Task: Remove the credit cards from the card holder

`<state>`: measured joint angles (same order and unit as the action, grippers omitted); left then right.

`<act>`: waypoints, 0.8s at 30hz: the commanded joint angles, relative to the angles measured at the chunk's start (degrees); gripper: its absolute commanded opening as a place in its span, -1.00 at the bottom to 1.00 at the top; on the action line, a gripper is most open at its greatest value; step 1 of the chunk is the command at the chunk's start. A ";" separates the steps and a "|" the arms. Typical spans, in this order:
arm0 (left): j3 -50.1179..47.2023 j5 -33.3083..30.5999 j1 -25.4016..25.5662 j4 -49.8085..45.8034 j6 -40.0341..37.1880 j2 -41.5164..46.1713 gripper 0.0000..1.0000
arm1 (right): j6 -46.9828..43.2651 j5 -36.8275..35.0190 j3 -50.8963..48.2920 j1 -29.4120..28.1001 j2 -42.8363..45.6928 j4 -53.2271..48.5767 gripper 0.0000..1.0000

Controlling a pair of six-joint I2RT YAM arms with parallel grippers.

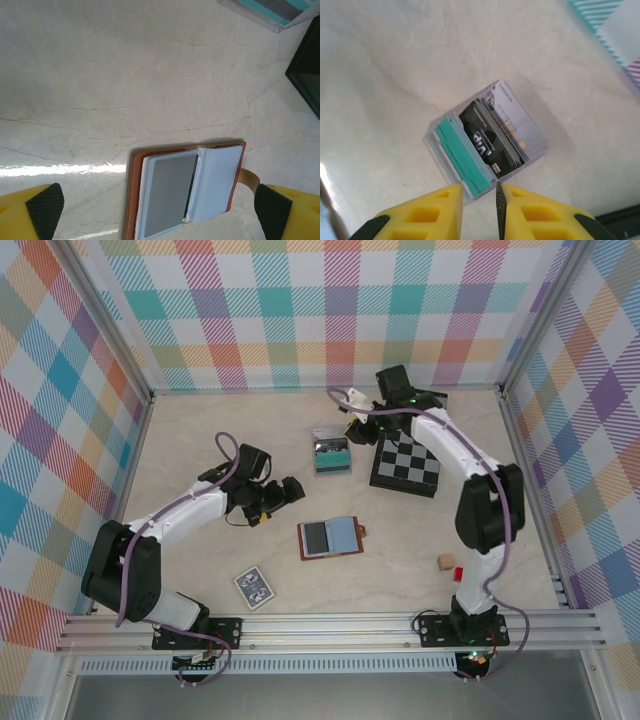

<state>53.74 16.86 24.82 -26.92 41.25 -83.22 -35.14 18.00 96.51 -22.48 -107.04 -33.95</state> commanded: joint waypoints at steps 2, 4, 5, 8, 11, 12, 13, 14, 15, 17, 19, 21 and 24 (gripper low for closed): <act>-2.04 -0.22 0.32 -0.96 0.23 3.26 1.00 | 18.78 4.41 -9.13 -0.26 9.95 7.08 -0.49; -2.87 -0.35 1.12 -1.21 0.85 3.98 0.99 | 25.14 7.82 -14.28 -0.28 15.07 8.63 -0.49; -3.54 -0.34 1.56 -1.00 1.22 4.34 0.98 | 28.13 8.09 -16.34 -0.43 17.17 9.06 -0.46; -5.88 0.20 3.33 0.65 3.00 5.54 0.96 | 37.03 7.29 -21.88 -0.91 22.39 7.03 -0.36; -8.03 0.80 5.18 2.42 5.02 6.30 0.90 | 42.23 5.61 -24.38 -3.15 24.66 1.22 -0.31; -8.65 1.02 5.83 2.97 5.70 6.53 0.87 | 43.45 5.01 -24.87 -4.19 24.69 -0.88 -0.32; -9.25 1.06 6.44 3.49 6.40 6.70 0.85 | 44.81 4.22 -25.61 -5.44 24.65 -2.05 -0.32; -9.61 1.01 6.99 3.99 7.01 6.94 0.83 | 46.41 3.54 -26.41 -6.52 24.60 -2.57 -0.32; -9.91 0.82 7.53 4.47 7.66 7.08 0.80 | 48.37 3.11 -27.32 -7.73 24.32 -2.85 -0.31; -10.30 0.33 8.48 5.01 8.92 7.10 0.75 | 52.36 2.86 -28.47 -9.49 23.06 -2.95 -0.33; -10.54 -0.44 9.47 5.51 10.37 6.74 0.69 | 56.28 4.24 -30.56 -11.17 21.70 -0.58 -0.33; -10.87 -0.81 10.26 6.64 11.83 6.29 0.64 | 59.24 5.98 -32.25 -12.57 20.31 2.13 -0.31; -11.80 -0.88 11.49 10.30 14.42 5.66 0.59 | 62.55 8.68 -34.79 -14.46 18.79 7.59 -0.20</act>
<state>43.22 16.64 35.16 -20.32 52.14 -77.49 20.53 23.24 63.57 -35.70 -87.09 -31.53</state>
